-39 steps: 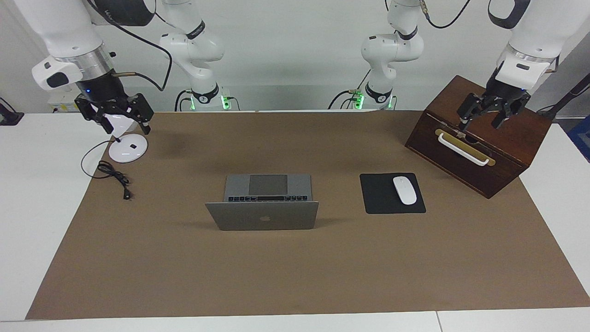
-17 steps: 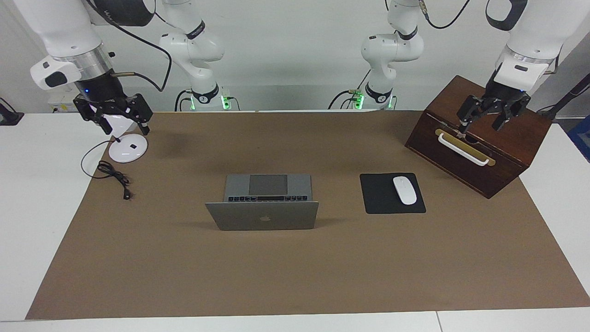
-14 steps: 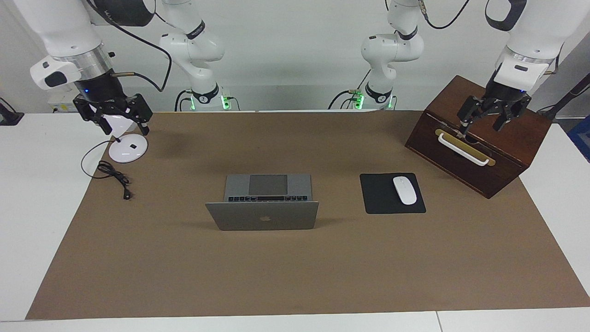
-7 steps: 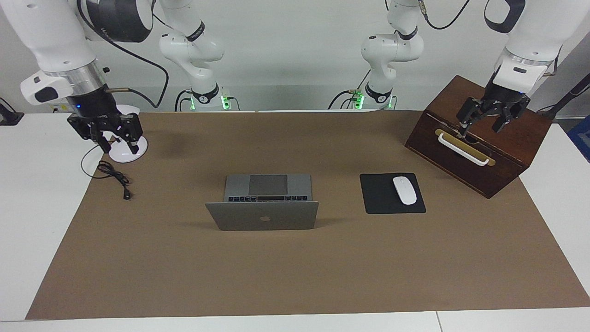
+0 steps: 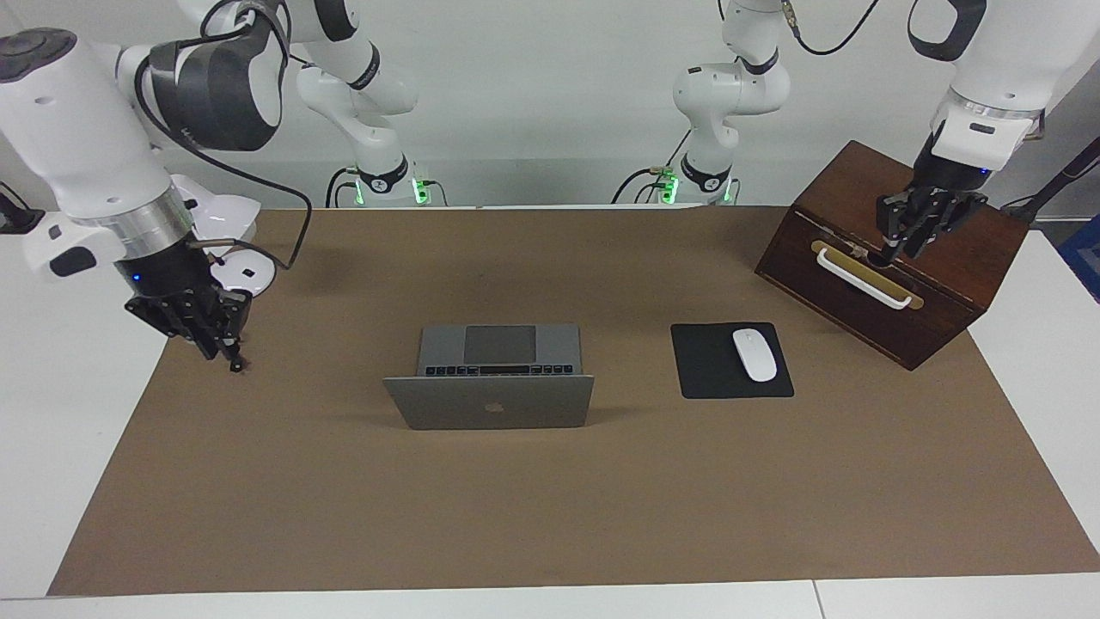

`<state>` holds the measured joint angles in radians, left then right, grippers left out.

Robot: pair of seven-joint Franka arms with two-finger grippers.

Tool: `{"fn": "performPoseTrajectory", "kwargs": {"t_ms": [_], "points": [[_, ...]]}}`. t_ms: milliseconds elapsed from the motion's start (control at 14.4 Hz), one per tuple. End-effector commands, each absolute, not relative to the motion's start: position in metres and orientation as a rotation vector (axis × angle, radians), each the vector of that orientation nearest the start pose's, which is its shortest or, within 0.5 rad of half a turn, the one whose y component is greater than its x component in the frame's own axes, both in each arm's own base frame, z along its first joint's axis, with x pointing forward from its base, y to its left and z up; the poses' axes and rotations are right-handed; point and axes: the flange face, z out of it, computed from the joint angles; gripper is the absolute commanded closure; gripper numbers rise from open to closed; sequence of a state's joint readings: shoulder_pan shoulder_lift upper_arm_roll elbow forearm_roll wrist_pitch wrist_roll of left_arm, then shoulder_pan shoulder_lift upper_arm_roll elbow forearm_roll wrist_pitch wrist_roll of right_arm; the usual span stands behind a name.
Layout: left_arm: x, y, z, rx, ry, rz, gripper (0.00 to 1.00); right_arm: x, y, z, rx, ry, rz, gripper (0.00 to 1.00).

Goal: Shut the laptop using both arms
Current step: 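Reach the right gripper to the laptop lid while the left gripper advances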

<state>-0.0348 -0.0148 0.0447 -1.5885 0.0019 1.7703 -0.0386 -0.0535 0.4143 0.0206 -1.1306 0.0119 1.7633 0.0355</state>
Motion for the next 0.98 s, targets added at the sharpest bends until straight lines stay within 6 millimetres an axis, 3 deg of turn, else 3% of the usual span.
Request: {"fn": "performPoseTrajectory", "kwargs": {"t_ms": [0,139,348,627,766,906], "points": [[0.569,0.004,0.64,-3.103,-0.018,-0.373,1.0,0.719,-0.013,0.588,-3.103,0.062,-0.436,1.0],[0.565,-0.005,0.631,-3.108,0.048,-0.35,1.0,0.731,-0.009,0.576,-3.096,0.054,-0.467,1.0],[0.554,-0.034,0.618,-3.083,0.382,-0.3,1.0,0.752,0.003,0.555,-3.088,0.035,-0.506,1.0],[0.532,-0.058,0.591,-3.172,0.438,-0.326,1.0,0.766,0.024,0.54,-3.079,0.004,-0.539,1.0],[0.515,-0.071,0.571,-3.23,0.431,-0.422,1.0,0.764,0.048,0.534,-3.108,-0.048,-0.504,1.0],[0.489,-0.102,0.543,-3.22,0.499,-0.529,1.0,0.757,0.1,0.53,-3.1,0.062,-0.47,1.0]]}}
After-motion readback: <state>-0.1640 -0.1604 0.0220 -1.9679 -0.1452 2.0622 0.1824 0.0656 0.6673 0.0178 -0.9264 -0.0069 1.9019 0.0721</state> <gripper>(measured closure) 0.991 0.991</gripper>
